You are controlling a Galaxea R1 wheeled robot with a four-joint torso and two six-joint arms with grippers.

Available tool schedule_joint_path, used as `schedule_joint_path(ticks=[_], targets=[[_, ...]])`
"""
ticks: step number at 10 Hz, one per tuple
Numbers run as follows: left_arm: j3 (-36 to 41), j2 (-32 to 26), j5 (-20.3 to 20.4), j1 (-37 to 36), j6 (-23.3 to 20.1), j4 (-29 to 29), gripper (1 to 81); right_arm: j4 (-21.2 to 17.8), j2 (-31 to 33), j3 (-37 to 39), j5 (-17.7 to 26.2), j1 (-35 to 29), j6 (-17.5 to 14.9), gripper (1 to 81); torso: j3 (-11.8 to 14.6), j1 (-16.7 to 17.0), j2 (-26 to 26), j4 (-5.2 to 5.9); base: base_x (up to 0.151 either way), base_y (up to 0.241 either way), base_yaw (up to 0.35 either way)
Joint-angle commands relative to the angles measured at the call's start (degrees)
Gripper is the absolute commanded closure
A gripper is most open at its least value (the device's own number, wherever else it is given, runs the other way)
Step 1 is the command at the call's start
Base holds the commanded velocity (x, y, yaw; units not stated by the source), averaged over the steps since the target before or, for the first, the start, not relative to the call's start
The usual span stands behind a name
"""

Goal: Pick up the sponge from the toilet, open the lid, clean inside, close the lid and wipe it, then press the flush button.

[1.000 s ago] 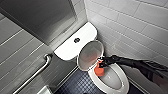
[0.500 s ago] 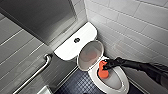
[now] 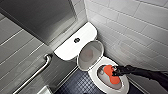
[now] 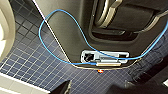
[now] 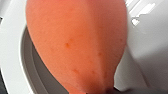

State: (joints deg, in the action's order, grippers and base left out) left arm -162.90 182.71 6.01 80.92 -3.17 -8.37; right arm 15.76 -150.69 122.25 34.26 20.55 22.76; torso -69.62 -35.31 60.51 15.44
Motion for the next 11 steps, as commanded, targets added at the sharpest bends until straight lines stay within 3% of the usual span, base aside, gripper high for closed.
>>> schedule_joint_path(ticks=[1, 3, 6, 8, 11], targets=[[-0.49, -0.33, -5.13, 2.72, -0.35, -0.24, 1.0, -2.05, 5.37, -3.34, 1.78, -4.59, 0.71, 81.1, 0.02, 0.0, 0.0, 0.0, 0.0, 0.0, 0.0], [-0.49, -0.33, -5.22, 2.8, -0.43, -0.24, 1.0, -3.46, 8.8, -7.12, 1.96, -6.09, 0.71, 81.1, 0.02, 0.0, 0.0, 0.0, 0.0, 0.0, 0.0], [-0.49, -0.15, -5.22, 2.8, -0.43, -0.24, 1.0, -3.11, 14.94, -17.99, 2.57, -6.1, 4.82, 81.1, 0.0, 0.0, 0.0, 0.0, 0.0, 0.0, 0.0], [-0.49, -0.06, -5.13, 2.8, -0.43, -0.24, 1.0, -2.58, 16.36, -20.3, 1.69, -1.88, 6.95, 81.1, 0.02, 0.0, 0.0, 0.0, 0.0, 0.0, 0.0], [-0.49, -0.06, -5.13, 2.8, -0.52, -0.33, 1.0, -1.7, 17.5, -21.27, -5.08, 7.53, 10.37, 81.1, 0.0, 0.0, 0.0, 0.0, 0.0, 0.0, 0.0]])
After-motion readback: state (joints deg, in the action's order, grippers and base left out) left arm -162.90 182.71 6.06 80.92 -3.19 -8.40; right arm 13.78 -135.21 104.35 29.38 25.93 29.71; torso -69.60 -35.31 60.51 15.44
